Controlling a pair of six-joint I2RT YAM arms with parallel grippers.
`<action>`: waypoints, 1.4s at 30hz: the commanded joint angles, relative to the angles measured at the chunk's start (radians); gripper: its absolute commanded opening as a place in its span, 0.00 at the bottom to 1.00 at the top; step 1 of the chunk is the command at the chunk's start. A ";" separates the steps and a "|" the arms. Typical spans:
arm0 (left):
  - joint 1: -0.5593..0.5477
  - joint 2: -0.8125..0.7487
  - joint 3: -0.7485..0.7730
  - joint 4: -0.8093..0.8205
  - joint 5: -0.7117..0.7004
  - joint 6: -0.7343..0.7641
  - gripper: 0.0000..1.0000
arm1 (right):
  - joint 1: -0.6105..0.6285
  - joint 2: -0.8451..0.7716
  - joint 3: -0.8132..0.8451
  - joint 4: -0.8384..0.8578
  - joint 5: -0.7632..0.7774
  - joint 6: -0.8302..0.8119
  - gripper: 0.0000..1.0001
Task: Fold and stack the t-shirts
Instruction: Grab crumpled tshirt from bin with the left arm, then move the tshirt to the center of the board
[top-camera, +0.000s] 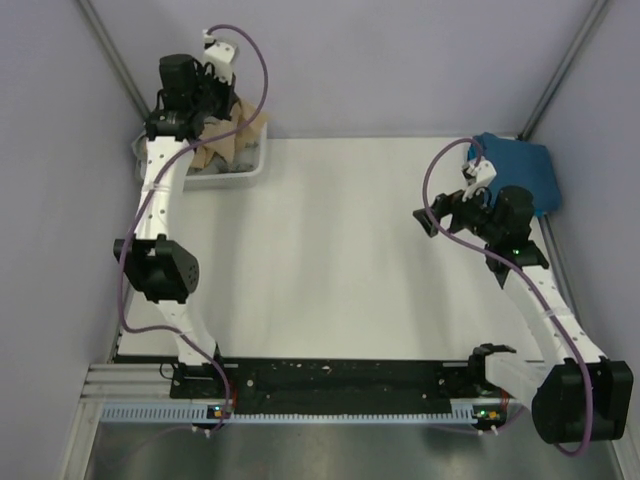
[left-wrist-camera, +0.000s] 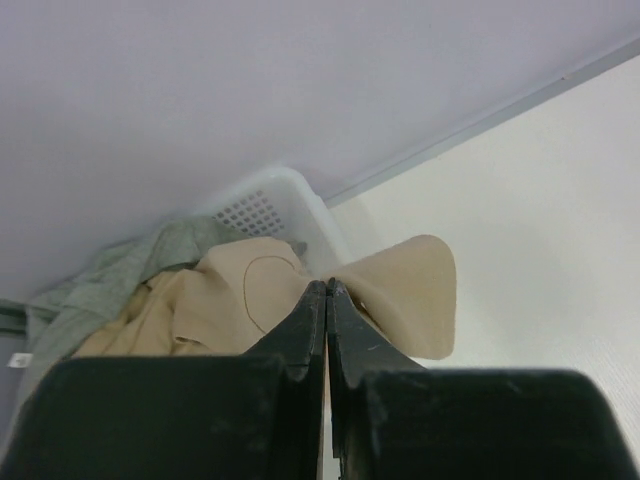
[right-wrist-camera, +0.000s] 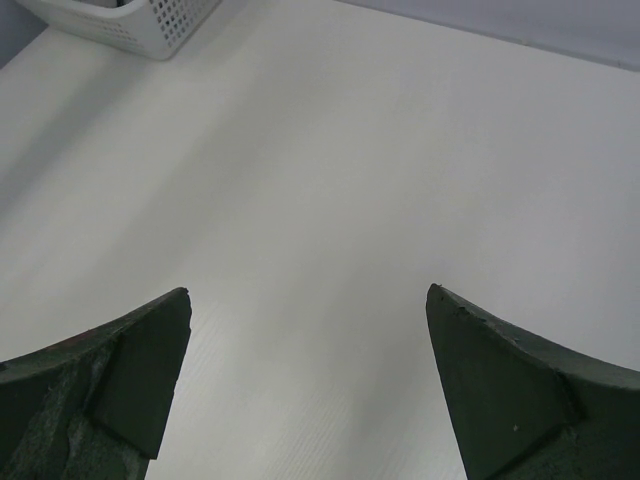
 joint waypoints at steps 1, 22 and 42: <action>0.008 -0.186 0.096 -0.027 0.002 0.060 0.00 | 0.012 -0.050 0.036 0.044 -0.018 0.024 0.99; -0.269 -0.442 -0.042 -0.494 0.381 0.098 0.00 | 0.294 0.065 0.171 0.167 -0.094 0.099 0.99; -0.040 -0.441 -0.460 -0.265 0.087 0.050 0.91 | 0.628 0.633 0.465 -0.147 0.191 -0.114 0.99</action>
